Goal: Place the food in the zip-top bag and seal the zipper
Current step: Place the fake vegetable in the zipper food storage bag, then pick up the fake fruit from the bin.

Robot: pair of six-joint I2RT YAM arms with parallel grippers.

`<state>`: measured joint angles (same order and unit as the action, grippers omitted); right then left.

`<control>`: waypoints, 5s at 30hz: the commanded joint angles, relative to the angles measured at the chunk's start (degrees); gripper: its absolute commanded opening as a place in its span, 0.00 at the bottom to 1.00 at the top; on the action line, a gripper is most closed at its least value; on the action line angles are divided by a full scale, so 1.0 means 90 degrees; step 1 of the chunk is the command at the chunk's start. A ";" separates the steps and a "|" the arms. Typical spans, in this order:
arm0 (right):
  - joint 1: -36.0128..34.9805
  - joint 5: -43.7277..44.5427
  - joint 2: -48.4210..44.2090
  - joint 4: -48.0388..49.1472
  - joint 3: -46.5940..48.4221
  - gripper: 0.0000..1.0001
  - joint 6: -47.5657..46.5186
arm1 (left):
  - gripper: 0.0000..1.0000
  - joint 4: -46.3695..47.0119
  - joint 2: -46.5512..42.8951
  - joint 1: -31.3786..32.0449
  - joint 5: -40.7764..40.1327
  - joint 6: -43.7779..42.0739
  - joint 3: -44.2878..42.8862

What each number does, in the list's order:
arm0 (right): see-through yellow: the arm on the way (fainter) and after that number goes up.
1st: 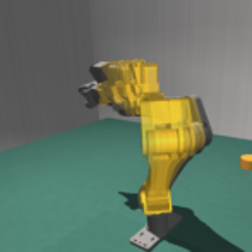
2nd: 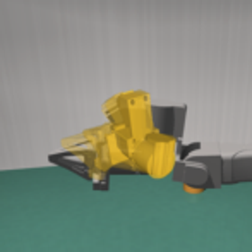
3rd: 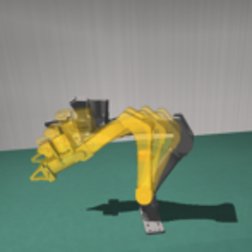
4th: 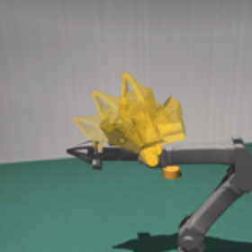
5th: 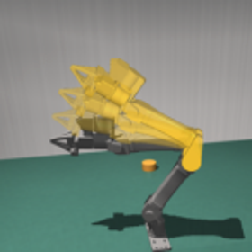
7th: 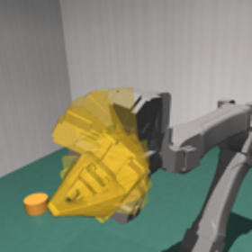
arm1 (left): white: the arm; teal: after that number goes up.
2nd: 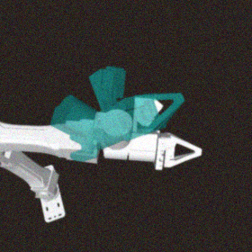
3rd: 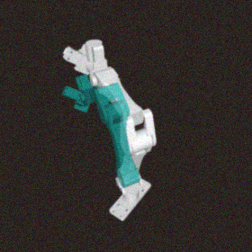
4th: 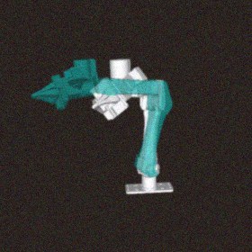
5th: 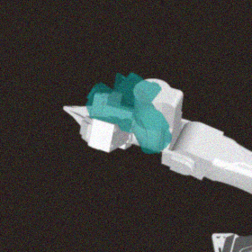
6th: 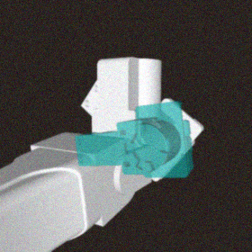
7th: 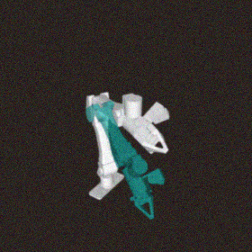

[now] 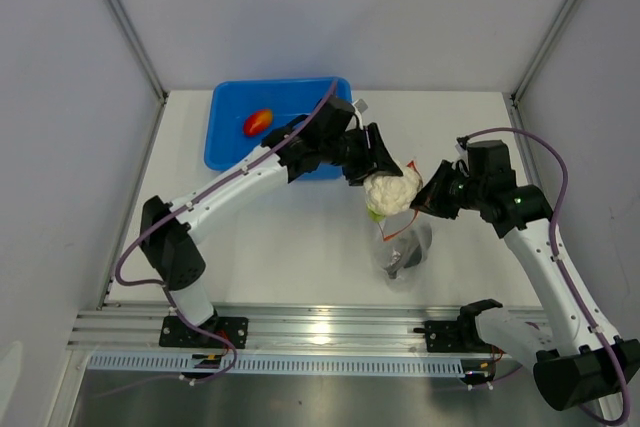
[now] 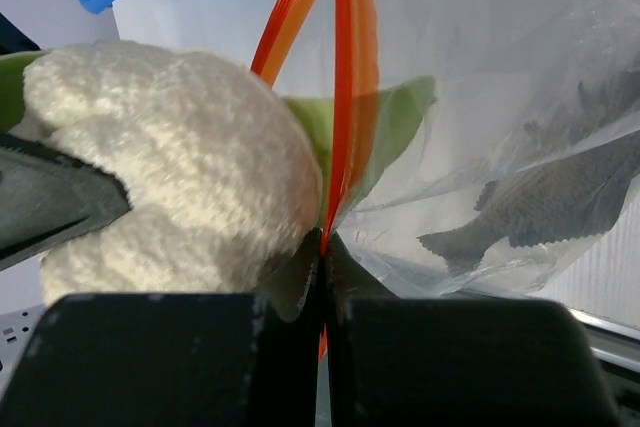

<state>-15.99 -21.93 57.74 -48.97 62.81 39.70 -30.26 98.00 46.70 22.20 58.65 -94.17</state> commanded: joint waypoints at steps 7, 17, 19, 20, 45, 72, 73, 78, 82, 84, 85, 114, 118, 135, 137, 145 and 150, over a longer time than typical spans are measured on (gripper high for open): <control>-0.0020 -0.0463 -0.0058 0.0646 0.0424 0.00 0.0266 | 0.01 -0.1773 0.0751 0.0133 -0.0815 -0.0832 -0.1010; -0.0020 -0.0463 -0.0038 0.0802 0.0326 0.00 0.0276 | 0.01 -0.2223 0.1132 0.0348 -0.0913 -0.1126 -0.1918; -0.0020 -0.0444 -0.0028 0.0793 0.0287 0.00 0.0266 | 0.01 -0.2292 0.1172 0.0378 -0.0845 -0.1185 -0.2153; -0.0020 -0.0434 -0.0028 0.0783 0.0278 0.00 0.0257 | 0.05 -0.2302 0.1182 0.0387 -0.0835 -0.1214 -0.2212; 0.0126 -0.0571 -0.0214 0.0715 -0.0074 0.00 0.0188 | 1.00 -0.2409 0.0264 0.0505 -0.1645 -0.2239 -0.2173; 0.0146 -0.0570 -0.0098 0.0343 -0.0231 0.00 -0.0037 | 0.99 -0.2156 -0.0996 -0.2081 -0.2515 -0.2552 -0.0045; 0.0146 -0.0571 -0.0039 0.0334 -0.0201 0.00 -0.0036 | 0.99 -0.2078 -0.0957 -0.2180 -0.2515 -0.2610 -0.0054; 0.0155 -0.0542 0.0459 0.0315 0.0052 0.00 -0.0134 | 0.99 -0.1843 -0.0490 -0.2755 -0.2232 -0.2562 -0.0083; 0.0165 -0.0366 0.0986 0.0188 0.0413 0.00 -0.0329 | 1.00 -0.1357 -0.0215 -0.3176 -0.1988 -0.2055 0.0014; 0.0194 -0.0346 0.1152 0.0158 0.0463 0.00 -0.0407 | 1.00 -0.1131 -0.0001 -0.3440 -0.1784 -0.1744 0.0024; 0.0252 -0.0394 0.1231 0.0168 0.0463 0.00 -0.0417 | 0.99 -0.1043 0.0107 -0.3518 -0.1696 -0.1626 -0.0111; 0.0634 -0.0219 0.3839 -0.0184 0.1781 0.00 -0.1228 | 1.00 0.1117 0.3135 -0.4612 -0.3149 0.2906 -0.1314; 0.0634 -0.0258 0.3966 -0.0135 0.1781 0.00 -0.1199 | 1.00 0.0989 0.3232 -0.4593 -0.3461 0.3092 -0.1295; 0.0644 -0.0278 0.4200 -0.0164 0.1723 0.00 -0.1325 | 1.00 0.0198 0.4248 -0.4437 -0.3980 0.3678 -0.2534; 0.0634 -0.0239 0.4210 -0.0164 0.1752 0.00 -0.1345 | 1.00 0.0159 0.4297 -0.4407 -0.3980 0.3727 -0.2593; 0.0692 -0.0258 0.4308 -0.0155 0.1801 0.00 -0.1413 | 1.00 0.0072 0.4443 -0.4398 -0.3951 0.3669 -0.2681; 0.0702 -0.0268 0.4308 -0.0125 0.1781 0.00 -0.1413 | 0.94 -0.0046 0.4473 -0.4407 -0.3843 0.3532 -0.2652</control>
<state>-9.93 -24.67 96.33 -49.91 76.77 28.29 -28.88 137.14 6.33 -13.37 90.45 -116.64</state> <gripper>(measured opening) 0.003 0.950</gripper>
